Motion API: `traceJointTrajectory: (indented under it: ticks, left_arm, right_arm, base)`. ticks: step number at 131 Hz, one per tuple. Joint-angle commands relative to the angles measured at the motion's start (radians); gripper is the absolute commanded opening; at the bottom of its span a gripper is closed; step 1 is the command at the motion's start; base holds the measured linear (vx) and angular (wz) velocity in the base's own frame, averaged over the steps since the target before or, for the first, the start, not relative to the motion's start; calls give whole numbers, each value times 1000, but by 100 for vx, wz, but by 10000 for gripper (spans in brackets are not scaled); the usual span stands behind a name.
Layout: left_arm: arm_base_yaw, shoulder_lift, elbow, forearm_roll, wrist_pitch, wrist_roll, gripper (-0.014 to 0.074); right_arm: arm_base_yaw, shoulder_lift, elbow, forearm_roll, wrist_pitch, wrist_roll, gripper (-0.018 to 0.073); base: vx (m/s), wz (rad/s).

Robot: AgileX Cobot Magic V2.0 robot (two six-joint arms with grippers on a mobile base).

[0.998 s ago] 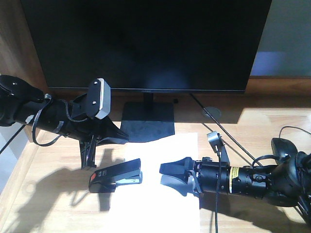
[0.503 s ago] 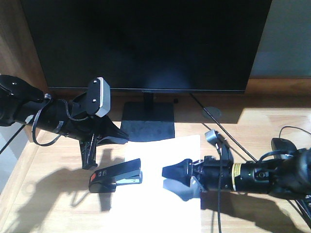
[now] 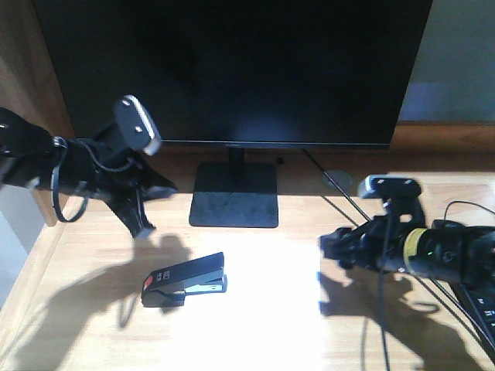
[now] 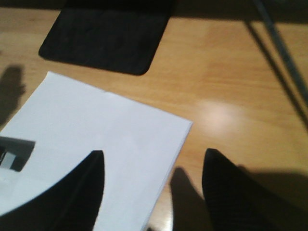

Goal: Grab stapler and paper to desk for stapling

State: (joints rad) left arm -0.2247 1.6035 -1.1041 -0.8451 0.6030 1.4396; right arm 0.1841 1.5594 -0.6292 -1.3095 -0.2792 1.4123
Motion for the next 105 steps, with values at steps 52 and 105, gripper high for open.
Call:
traceJointTrajectory:
  ticks: [52,105]
  left_arm:
    - [-3,-224,-24,1061,-197,-1306,-6]
    - [-3,-472,143,1114,-491,-1366,-6]
  right_arm:
    - [0,-351,-17,-91,218,-12,-8]
    - [0,-610,-14,-88,240,-1,-7]
  base:
    - [0,0]
    - [0,0]
